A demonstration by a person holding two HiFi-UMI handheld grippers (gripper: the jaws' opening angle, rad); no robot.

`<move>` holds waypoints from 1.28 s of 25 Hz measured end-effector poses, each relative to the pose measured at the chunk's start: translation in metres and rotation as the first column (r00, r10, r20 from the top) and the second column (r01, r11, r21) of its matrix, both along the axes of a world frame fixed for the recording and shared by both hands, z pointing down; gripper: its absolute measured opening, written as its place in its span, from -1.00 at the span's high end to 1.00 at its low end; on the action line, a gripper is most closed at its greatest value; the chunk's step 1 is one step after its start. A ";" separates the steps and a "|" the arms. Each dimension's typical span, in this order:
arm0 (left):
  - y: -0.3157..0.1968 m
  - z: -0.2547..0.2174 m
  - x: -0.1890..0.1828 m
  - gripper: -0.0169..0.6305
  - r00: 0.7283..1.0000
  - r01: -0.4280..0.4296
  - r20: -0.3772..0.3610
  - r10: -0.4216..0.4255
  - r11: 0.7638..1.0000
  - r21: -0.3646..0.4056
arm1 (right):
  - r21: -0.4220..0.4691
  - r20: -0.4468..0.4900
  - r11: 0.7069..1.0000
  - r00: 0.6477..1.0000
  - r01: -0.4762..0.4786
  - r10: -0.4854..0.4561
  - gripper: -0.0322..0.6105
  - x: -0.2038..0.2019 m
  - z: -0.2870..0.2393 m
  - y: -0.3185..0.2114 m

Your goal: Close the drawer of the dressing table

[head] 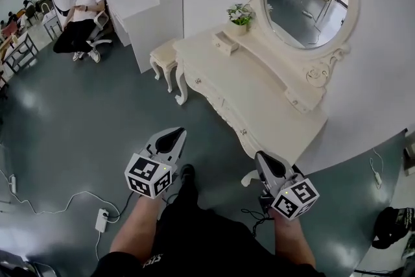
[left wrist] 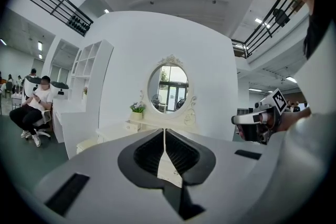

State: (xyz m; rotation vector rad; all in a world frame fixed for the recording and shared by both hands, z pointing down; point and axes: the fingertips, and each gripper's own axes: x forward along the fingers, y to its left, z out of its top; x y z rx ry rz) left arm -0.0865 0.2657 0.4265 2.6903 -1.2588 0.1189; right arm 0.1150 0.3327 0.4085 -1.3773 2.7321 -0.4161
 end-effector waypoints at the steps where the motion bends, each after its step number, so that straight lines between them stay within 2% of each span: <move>1: -0.009 0.004 -0.001 0.93 1.000 0.001 -0.003 -0.001 1.000 -0.009 | -0.002 -0.001 1.000 1.000 0.003 -0.003 0.87 -0.002 0.001 -0.010; 10: -0.136 0.012 -0.023 0.93 1.000 -0.028 -0.008 0.027 0.999 -0.033 | -0.028 -0.024 1.000 1.000 -0.007 0.006 0.87 -0.024 0.005 -0.137; 17: -0.240 -0.001 -0.061 0.93 0.998 -0.058 -0.008 0.057 0.998 -0.035 | -0.039 -0.022 0.999 0.999 0.028 -0.029 0.87 -0.082 -0.008 -0.247; 23: -0.290 0.003 -0.085 0.93 0.997 -0.072 -0.006 0.072 0.996 -0.054 | -0.046 -0.021 0.998 0.999 0.031 -0.032 0.87 -0.114 -0.010 -0.302; 32: -0.339 0.018 -0.071 0.93 0.994 -0.108 0.010 0.110 0.988 -0.109 | -0.079 0.012 0.997 1.000 0.023 -0.022 0.87 -0.113 0.004 -0.354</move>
